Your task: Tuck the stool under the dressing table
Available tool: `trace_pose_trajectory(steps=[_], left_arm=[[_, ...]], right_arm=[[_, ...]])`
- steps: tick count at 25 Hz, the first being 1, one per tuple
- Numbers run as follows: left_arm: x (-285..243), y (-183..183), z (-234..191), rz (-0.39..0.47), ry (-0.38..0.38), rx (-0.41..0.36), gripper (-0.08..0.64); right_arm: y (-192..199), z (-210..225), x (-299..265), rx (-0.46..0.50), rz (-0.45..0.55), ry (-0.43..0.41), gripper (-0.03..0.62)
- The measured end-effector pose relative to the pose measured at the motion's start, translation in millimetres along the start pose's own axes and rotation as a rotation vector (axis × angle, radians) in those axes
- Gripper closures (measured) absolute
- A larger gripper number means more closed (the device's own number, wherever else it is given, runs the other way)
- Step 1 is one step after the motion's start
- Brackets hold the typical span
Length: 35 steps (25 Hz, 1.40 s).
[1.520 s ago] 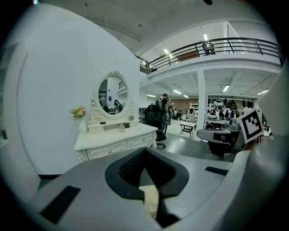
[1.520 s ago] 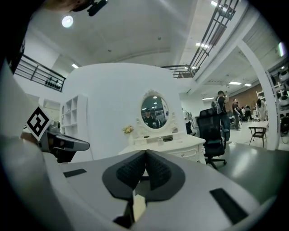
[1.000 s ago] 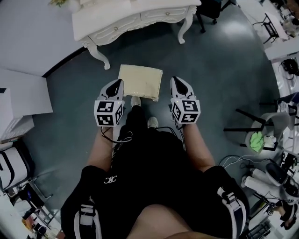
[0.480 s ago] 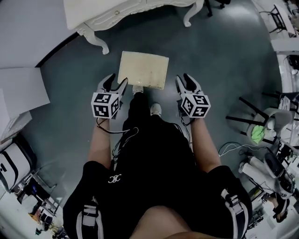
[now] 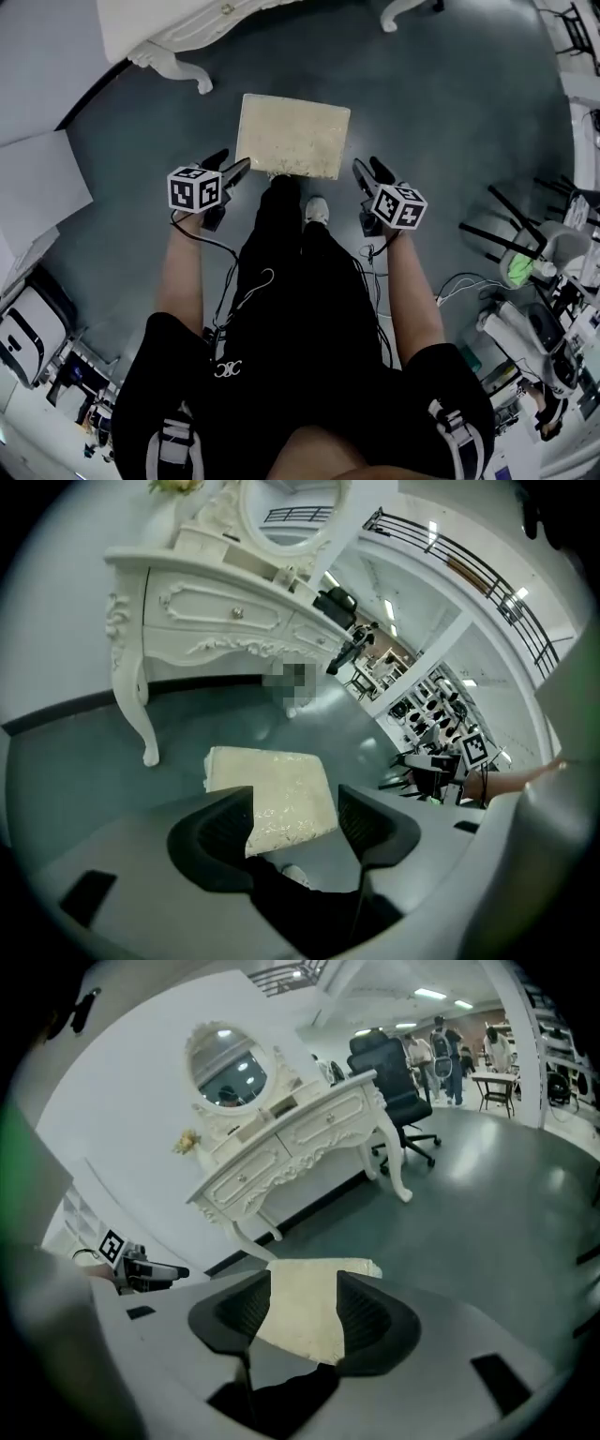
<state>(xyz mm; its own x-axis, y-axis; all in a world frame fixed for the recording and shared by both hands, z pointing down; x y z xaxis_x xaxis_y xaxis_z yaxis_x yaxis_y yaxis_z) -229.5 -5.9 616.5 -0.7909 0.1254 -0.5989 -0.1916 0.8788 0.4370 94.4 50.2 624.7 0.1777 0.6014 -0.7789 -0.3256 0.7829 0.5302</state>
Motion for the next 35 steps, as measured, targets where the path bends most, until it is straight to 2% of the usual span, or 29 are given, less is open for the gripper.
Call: trace_pose_trajectory(steps=[6, 10, 13, 17, 20, 24, 26, 28, 29, 31, 35], left_arm=[[-55.9, 27.0, -96.0, -0.085, 0.056, 0.084, 0.279], [-93.0, 55.1, -158.2, -0.163, 0.082, 0.12, 0.273], [-110.9, 67.6, -197.9, -0.169, 0.097, 0.16, 0.27], [-129.2, 88.4, -240.2, -0.18, 0.11, 0.2, 0.268], [-145.4, 96.5, -255.5, -0.182, 0.147, 0.217, 0.261], [-148.7, 102.8, -259.4, -0.128, 0.217, 0.268, 0.259], [-150.3, 107.1, -260.0, -0.099, 0.245, 0.304, 0.261], [-152.7, 110.6, -258.3, -0.067, 0.27, 0.362, 0.263], [-153.2, 113.0, -257.1, -0.047, 0.284, 0.396, 0.268], [-153.7, 116.4, -256.3, -0.004, 0.3, 0.444, 0.291], [-154.1, 115.8, -254.0, 0.053, 0.285, 0.455, 0.291]], right_arm=[[62.2, 33.2, -92.4, -0.072, -0.185, -0.005, 0.341], [91.4, 54.6, -150.7, -0.117, -0.218, -0.017, 0.321], [105.8, 69.4, -187.2, -0.142, -0.235, -0.032, 0.305], [123.7, 81.8, -223.4, -0.088, -0.271, -0.047, 0.299], [130.7, 91.0, -242.8, -0.064, -0.287, -0.057, 0.299], [137.7, 92.3, -247.0, -0.158, -0.288, -0.109, 0.299], [140.5, 89.6, -247.4, -0.207, -0.29, -0.145, 0.324], [140.5, 86.2, -246.6, -0.24, -0.286, -0.175, 0.382], [140.8, 85.3, -245.4, -0.251, -0.281, -0.18, 0.384], [141.2, 84.7, -244.4, -0.263, -0.268, -0.174, 0.385], [140.7, 81.4, -245.5, -0.206, -0.254, -0.122, 0.391]])
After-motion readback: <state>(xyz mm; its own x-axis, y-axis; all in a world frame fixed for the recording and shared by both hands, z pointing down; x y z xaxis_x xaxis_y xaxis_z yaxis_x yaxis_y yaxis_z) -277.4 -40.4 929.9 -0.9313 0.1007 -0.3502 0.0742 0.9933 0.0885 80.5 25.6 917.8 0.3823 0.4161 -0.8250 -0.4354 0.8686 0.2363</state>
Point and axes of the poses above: the fingertips, and each gripper's own axes: x backward along the fingers, z to its right, y out of its underside, the point moved 3 cm from there along x, backward along the fingers, and after that the axes turned 14 degrees about y, right-handed, at the moved point
